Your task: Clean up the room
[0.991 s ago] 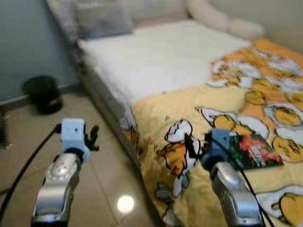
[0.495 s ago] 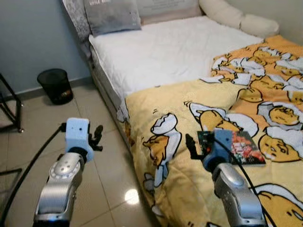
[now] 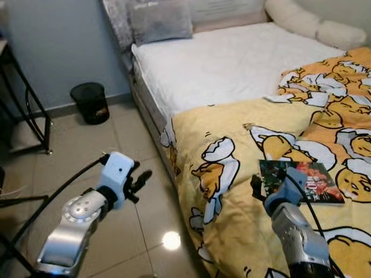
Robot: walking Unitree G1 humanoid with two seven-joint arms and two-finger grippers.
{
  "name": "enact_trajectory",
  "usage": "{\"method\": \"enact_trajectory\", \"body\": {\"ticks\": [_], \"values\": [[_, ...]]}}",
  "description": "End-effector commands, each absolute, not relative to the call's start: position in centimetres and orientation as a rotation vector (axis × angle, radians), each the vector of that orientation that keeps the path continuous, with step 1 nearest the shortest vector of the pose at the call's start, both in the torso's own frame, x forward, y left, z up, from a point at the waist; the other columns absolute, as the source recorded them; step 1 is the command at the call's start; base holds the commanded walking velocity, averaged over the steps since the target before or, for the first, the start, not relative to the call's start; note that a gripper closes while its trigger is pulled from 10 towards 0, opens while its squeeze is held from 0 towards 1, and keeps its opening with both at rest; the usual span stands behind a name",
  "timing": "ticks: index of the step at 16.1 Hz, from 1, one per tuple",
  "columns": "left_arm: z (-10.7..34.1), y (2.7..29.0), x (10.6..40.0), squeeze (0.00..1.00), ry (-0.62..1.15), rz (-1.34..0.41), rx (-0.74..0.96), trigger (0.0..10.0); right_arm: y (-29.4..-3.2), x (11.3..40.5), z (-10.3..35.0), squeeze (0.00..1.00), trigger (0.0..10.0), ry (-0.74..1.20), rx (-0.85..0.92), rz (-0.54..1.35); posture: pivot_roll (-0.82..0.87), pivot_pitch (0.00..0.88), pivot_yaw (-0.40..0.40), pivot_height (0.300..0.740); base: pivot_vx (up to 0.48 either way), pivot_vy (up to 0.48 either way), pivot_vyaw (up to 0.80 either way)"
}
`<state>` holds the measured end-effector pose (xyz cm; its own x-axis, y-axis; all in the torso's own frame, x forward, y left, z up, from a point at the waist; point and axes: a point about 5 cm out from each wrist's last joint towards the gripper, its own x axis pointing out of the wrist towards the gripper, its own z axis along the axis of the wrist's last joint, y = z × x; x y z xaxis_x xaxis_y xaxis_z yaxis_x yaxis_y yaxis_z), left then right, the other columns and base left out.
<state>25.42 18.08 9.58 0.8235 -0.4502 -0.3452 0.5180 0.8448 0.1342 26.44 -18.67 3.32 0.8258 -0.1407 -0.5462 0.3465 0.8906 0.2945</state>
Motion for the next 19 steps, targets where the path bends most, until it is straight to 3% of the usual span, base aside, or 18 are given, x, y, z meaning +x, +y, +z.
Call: {"method": "enact_trajectory", "body": {"ticks": [1, 8, 14, 19], "values": [[9.8, 17.4, 25.4, 0.0, 0.299, -0.588, 0.213, 10.0, -19.2, 26.8, 3.3, 0.0, 10.0, 0.546, 0.427, -0.296, -0.03, 0.0, 0.015, 0.74, 0.0, 0.0, 0.0], [10.9, 15.8, 25.8, 0.0, 0.278, -0.845, 0.208, 10.0, -23.2, 28.8, 2.6, 0.0, 10.0, 0.565, 0.518, -0.502, -0.04, 0.0, 0.016, 0.74, 0.0, 0.0, 0.0], [11.4, 15.4, 25.6, 0.0, 0.261, -0.93, 0.189, 10.0, -25.5, 28.3, 3.2, 0.0, 10.0, 0.511, 0.495, -0.599, -0.06, 0.0, 0.031, 0.74, 0.0, 0.0, 0.0], [11.2, 15.4, 25.6, 0.0, 0.262, -0.939, 0.197, 10.0, -25.5, 27.6, 2.6, 0.0, 10.0, 0.536, 0.52, -0.606, -0.06, 0.0, 0.033, 0.74, 0.0, 0.0, 0.0]]}}
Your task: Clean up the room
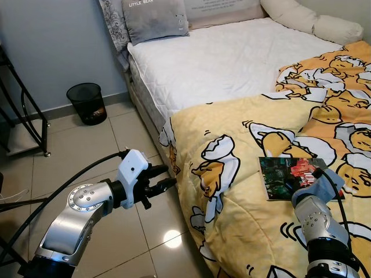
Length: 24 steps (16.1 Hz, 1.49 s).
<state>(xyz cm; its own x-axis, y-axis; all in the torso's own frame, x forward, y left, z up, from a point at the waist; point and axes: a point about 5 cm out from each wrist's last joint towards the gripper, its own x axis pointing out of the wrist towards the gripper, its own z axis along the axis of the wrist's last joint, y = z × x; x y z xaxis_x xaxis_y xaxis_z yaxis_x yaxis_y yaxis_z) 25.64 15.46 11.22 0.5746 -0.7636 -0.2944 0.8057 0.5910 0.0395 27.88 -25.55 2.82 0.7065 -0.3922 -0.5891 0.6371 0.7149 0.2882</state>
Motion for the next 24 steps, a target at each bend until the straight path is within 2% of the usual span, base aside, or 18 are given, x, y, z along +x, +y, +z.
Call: {"method": "enact_trajectory", "body": {"ticks": [1, 5, 9, 15, 19, 21, 24], "values": [[11.2, 15.4, 25.5, 0.0, 0.262, -0.94, 0.198, 10.0, -25.3, 27.4, 2.2, 0.0, 10.0, 0.555, 0.529, -0.601, -0.06, 0.0, 0.034, 0.74, 0.0, 0.0, 0.0], [11.1, 15.5, 25.4, 0.0, 0.266, -0.938, 0.203, 10.0, -24.6, 26.7, 1.7, 0.0, 10.0, 0.582, 0.543, -0.603, -0.06, 0.0, 0.028, 0.74, 0.0, 0.0, 0.0], [11.0, 15.7, 25.4, 0.0, 0.269, -0.931, 0.21, 10.0, -25.3, 25.7, 1.8, 0.0, 10.0, 0.575, 0.582, -0.626, -0.06, 0.0, 0.026, 0.74, 0.0, 0.0, 0.0], [11.0, 15.5, 25.2, 0.0, 0.275, -0.963, 0.203, 10.0, -23.3, 27.6, 3.1, 0.0, 10.0, 0.481, 0.693, -0.441, -0.06, 0.0, 0.027, 0.74, 0.0, 0.0, 0.0], [11.1, 15.4, 24.5, 0.0, 0.294, -1.039, 0.188, 10.0, -21.9, 27.9, 2.5, 0.0, 10.0, 0.527, 0.749, -0.37, -0.05, 0.0, 0.025, 0.74, 0.0, 0.0, 0.0], [11.2, 15.5, 24.5, 0.0, 0.295, -1.035, 0.19, 10.0, -21.7, 27.6, 1.8, 0.0, 10.0, 0.572, 0.747, -0.372, -0.05, 0.0, 0.025, 0.74, 0.0, 0.0, 0.0], [11.2, 15.5, 24.7, 0.0, 0.3, -1.036, 0.195, 10.0, -21.3, 26.9, -0.5, 0.0, 10.0, 0.634, 0.837, -0.425, -0.05, 0.0, 0.027, 0.74, 0.0, 0.0, 0.0]]}}
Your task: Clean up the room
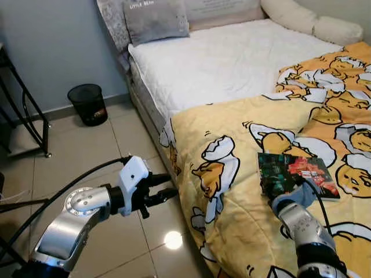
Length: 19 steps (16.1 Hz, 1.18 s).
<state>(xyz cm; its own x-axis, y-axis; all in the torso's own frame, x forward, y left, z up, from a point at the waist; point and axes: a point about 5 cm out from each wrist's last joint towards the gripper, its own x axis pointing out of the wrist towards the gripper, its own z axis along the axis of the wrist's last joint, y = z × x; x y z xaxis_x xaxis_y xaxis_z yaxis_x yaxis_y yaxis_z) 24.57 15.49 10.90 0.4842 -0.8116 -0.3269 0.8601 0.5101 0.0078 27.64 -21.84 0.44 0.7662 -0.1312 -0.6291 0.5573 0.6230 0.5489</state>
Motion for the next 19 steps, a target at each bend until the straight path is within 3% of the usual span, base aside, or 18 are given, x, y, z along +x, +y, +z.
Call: {"method": "enact_trajectory", "body": {"ticks": [1, 6, 10, 11, 12, 19], "values": [[11.3, 15.5, 24.7, 0.0, 0.301, -1.043, 0.196, 10.0, -21.3, 27.1, -0.9, 0.0, 10.0, 0.586, 0.913, -0.458, -0.04, 0.0, 0.039, 0.74, 0.0, 0.0, 0.0], [11.6, 15.6, 24.8, 0.0, 0.317, -1.068, 0.214, 10.0, -22.9, 28.3, -0.1, 0.0, 10.0, 0.264, 1.249, -0.565, -0.01, 0.0, 0.065, 0.74, 0.0, 0.0, 0.0], [11.8, 16.1, 24.6, 0.0, 0.331, -1.069, 0.222, 10.0, -23.5, 29.7, 1.6, 0.0, 9.6, 0.095, 1.299, -0.536, 0.0, 0.0, 0.071, 0.74, 0.0, 0.0, 0.0], [11.8, 16.2, 24.6, 0.0, 0.334, -1.07, 0.225, 10.0, -23.4, 30.1, 1.9, 0.0, 5.3, 0.074, 1.289, -0.508, 0.0, 0.0, 0.071, 0.74, 0.0, 0.0, 0.0], [11.7, 16.2, 24.5, 0.0, 0.335, -1.07, 0.226, 10.0, -23.3, 30.3, 2.1, 0.0, 0.0, 0.06, 1.288, -0.492, 0.0, 0.0, 0.069, 0.74, 0.0, 0.0, 0.0], [11.6, 16.0, 24.7, 0.0, 0.337, -1.066, 0.23, 10.0, -23.4, 30.6, 2.3, 0.0, 0.0, 0.041, 1.266, -0.48, 0.01, 0.0, 0.062, 0.74, 0.0, 0.0, 0.0]]}}
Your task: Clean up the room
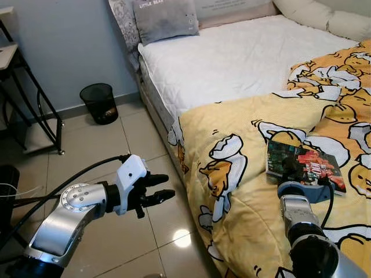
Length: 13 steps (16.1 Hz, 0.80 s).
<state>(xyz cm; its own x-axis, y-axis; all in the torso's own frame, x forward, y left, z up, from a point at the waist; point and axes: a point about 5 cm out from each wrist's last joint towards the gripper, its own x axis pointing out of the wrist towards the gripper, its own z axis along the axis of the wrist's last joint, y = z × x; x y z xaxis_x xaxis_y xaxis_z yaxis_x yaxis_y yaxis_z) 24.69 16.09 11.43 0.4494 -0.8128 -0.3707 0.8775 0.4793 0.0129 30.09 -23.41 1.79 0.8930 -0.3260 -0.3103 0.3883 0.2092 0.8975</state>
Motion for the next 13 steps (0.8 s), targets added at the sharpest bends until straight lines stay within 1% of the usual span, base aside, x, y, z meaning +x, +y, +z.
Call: {"method": "enact_trajectory", "body": {"ticks": [1, 13], "values": [[11.6, 15.98, 24.66, 0.0, 0.336, -1.064, 0.229, 10.0, -23.39, 30.54, 2.24, 0.0, 0.0, 0.044, 1.264, -0.488, 0.01, 0.0, 0.062, 0.74, 0.0, 0.0, 0.0], [11.49, 15.87, 24.76, 0.0, 0.336, -1.061, 0.234, 10.0, -23.31, 30.46, 1.95, 0.0, 0.0, 0.071, 1.257, -0.51, 0.01, 0.0, 0.055, 0.74, 0.0, 0.0, 0.0]]}}
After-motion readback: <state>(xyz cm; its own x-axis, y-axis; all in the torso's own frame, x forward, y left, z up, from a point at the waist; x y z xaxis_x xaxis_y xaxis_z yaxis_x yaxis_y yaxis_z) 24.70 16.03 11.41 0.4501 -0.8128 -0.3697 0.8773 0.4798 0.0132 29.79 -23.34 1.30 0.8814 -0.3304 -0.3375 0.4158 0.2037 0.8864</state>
